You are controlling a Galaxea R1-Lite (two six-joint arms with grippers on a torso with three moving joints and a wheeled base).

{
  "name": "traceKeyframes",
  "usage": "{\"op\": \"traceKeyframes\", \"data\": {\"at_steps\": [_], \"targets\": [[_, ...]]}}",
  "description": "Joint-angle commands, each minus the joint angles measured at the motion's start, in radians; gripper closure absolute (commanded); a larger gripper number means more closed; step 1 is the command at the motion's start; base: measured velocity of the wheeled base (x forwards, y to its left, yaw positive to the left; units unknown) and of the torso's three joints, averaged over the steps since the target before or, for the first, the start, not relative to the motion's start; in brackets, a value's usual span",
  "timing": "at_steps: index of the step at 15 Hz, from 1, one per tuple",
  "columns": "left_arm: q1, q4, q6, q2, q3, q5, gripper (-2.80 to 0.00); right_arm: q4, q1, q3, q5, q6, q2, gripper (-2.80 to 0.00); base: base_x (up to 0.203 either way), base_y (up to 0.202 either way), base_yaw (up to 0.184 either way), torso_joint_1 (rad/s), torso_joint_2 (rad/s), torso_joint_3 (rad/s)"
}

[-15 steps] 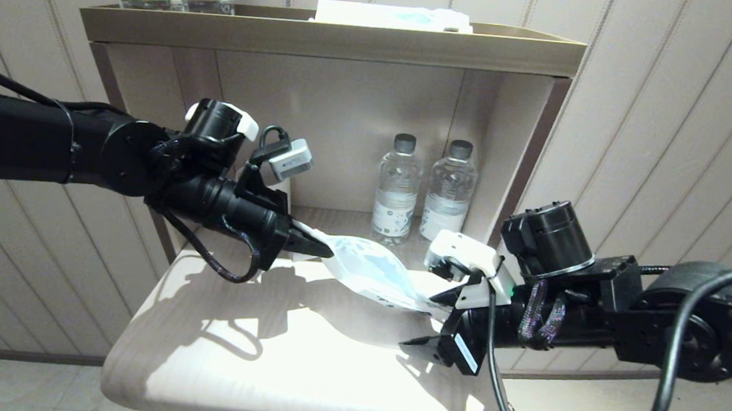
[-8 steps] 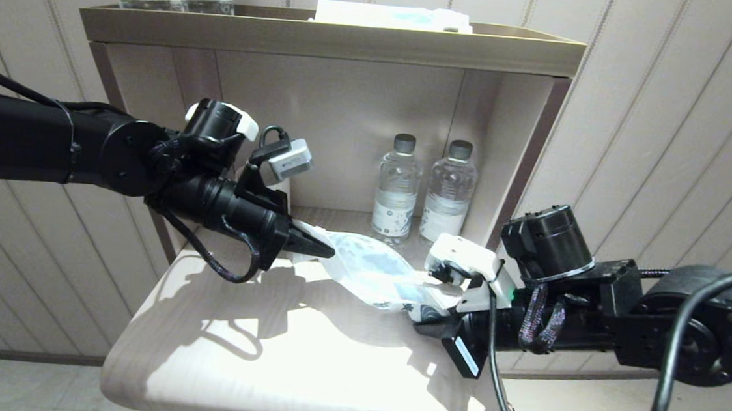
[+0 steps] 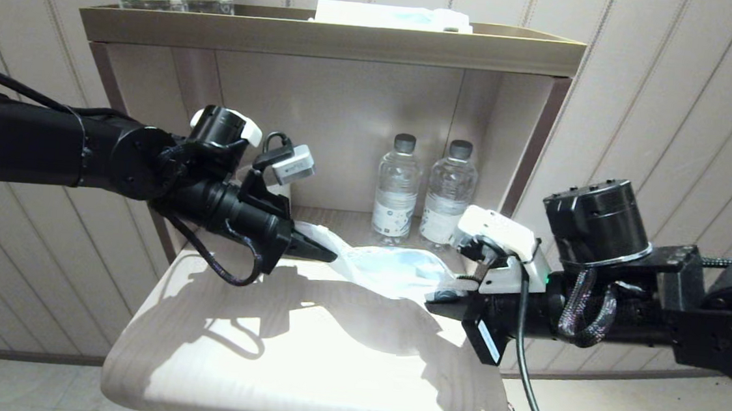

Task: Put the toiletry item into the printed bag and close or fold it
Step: Hand it to the other hand

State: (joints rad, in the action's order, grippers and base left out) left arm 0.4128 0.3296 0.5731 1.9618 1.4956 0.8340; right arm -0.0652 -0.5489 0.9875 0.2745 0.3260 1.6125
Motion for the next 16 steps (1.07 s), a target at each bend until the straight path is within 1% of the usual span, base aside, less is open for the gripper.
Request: {"op": "traceKeyframes", "data": {"at_steps": [1,5,9,10,13,16], "targets": [[0.0,0.001,0.006,0.013,0.003,0.004,0.0,0.024,0.0,0.003,0.001,0.004,-0.036,0.0,0.0,0.0,0.0,0.0,0.0,0.0],[-0.002,0.0,0.01,0.056,0.024,0.005,0.0,0.233,0.0,0.096,0.002,0.016,-0.074,0.0,0.0,0.0,0.0,0.0,0.0,0.0],[0.0,0.0,0.011,0.069,0.028,0.005,0.0,0.471,0.001,0.252,-0.002,0.036,-0.097,0.0,0.0,0.0,0.0,0.0,0.0,0.0],[0.0,0.0,0.011,0.065,0.026,0.006,0.0,0.507,0.001,0.28,-0.003,0.04,-0.098,0.0,0.0,0.0,0.0,0.0,0.0,0.0],[-0.001,0.003,0.0,0.041,0.022,0.051,0.0,0.524,-0.005,0.289,-0.003,0.044,-0.088,0.0,0.0,0.0,0.0,0.0,0.0,0.0],[-0.002,0.002,-0.006,0.029,0.016,0.073,0.0,0.52,-0.008,0.288,-0.002,0.044,-0.063,0.0,0.0,0.0,0.0,0.0,0.0,0.0]]}}
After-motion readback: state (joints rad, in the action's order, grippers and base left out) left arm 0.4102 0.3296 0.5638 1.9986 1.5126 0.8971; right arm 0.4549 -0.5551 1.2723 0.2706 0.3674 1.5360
